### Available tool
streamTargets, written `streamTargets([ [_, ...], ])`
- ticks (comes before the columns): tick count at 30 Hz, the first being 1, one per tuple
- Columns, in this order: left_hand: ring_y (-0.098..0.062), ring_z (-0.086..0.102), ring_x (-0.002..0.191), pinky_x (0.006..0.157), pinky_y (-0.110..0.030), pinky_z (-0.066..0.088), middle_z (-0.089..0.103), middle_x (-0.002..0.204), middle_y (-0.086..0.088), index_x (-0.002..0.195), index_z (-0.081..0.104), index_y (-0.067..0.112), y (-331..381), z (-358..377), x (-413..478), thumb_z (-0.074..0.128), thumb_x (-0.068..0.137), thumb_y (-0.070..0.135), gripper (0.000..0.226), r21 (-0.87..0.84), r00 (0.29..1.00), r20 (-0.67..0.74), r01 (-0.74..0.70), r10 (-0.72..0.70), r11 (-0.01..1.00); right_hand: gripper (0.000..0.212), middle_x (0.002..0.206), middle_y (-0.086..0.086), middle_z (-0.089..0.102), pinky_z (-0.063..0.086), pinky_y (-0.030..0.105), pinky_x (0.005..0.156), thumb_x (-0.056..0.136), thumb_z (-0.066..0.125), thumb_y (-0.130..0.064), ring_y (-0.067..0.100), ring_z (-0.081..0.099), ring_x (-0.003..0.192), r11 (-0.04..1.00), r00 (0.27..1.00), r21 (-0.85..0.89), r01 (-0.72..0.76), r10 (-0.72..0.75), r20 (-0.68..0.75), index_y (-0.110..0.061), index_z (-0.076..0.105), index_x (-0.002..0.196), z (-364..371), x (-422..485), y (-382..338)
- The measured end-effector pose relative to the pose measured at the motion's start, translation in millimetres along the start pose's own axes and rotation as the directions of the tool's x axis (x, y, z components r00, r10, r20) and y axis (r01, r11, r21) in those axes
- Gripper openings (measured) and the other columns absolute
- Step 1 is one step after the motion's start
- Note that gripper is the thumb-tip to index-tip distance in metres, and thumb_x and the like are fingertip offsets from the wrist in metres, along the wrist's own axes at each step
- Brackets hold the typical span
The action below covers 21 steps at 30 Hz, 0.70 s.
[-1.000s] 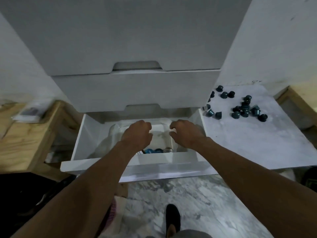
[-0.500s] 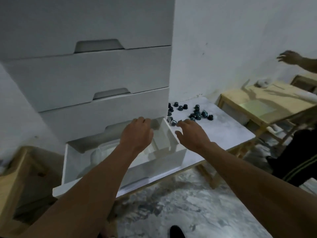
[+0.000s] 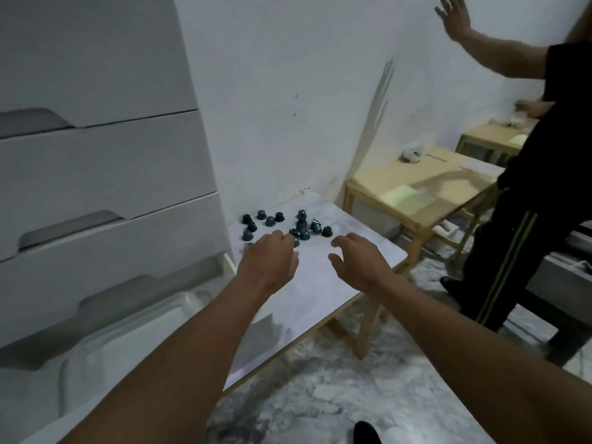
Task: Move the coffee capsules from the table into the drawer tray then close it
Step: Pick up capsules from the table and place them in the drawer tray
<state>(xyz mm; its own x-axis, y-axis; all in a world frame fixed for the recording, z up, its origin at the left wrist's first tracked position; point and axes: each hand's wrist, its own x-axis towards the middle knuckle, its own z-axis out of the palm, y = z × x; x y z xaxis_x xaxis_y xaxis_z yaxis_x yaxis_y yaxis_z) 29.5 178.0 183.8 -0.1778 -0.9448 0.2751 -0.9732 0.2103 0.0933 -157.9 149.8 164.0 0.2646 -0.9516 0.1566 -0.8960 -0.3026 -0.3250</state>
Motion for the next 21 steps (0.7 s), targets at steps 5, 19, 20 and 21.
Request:
streamTargets([
  [5,-0.026,0.058,0.092,0.067,-0.034,0.041,0.059,0.104,-0.007,0.103,0.055,0.010,38.0,38.4,73.3,0.043,0.095,0.029,0.024,0.000,1.000,0.005,0.029,-0.029,1.000,0.035,0.120,0.008,0.059,0.046,0.036,0.087,0.094,0.050,-0.030,0.029,0.056,0.109,1.000,1.000,0.018,0.005,-0.005,0.016,-0.014,0.056,0.125,1.1,52.3,72.3],
  [19,-0.028,0.058,0.102,0.076,-0.034,0.045,0.057,0.115,-0.007,0.111,0.054,0.010,64.4,144.5,193.7,0.044,0.097,0.023,0.021,-0.027,0.943,0.218,0.265,-0.253,0.964,0.035,0.122,0.009,0.059,0.046,0.035,0.089,0.094,0.051,-0.027,0.029,0.057,0.109,0.996,0.968,0.056,0.072,-0.083,0.236,-0.014,0.054,0.127,44.5,182.0,177.7],
  [20,-0.028,0.058,0.103,0.078,-0.035,0.046,0.056,0.116,-0.007,0.113,0.054,0.011,57.8,152.8,199.1,0.044,0.097,0.022,0.022,-0.026,0.932,0.234,0.290,-0.276,0.957,0.036,0.123,0.009,0.058,0.046,0.035,0.090,0.094,0.051,-0.027,0.029,0.057,0.109,0.996,0.963,0.064,0.064,-0.078,0.259,-0.014,0.054,0.127,51.7,190.7,179.7],
  [21,-0.028,0.058,0.105,0.079,-0.036,0.047,0.056,0.117,-0.007,0.116,0.054,0.012,50.2,161.0,204.4,0.044,0.096,0.021,0.023,-0.022,0.922,0.245,0.314,-0.299,0.949,0.036,0.124,0.009,0.058,0.046,0.036,0.090,0.094,0.051,-0.026,0.029,0.057,0.110,0.996,0.957,0.071,0.053,-0.071,0.280,-0.014,0.054,0.127,58.9,199.5,181.1],
])
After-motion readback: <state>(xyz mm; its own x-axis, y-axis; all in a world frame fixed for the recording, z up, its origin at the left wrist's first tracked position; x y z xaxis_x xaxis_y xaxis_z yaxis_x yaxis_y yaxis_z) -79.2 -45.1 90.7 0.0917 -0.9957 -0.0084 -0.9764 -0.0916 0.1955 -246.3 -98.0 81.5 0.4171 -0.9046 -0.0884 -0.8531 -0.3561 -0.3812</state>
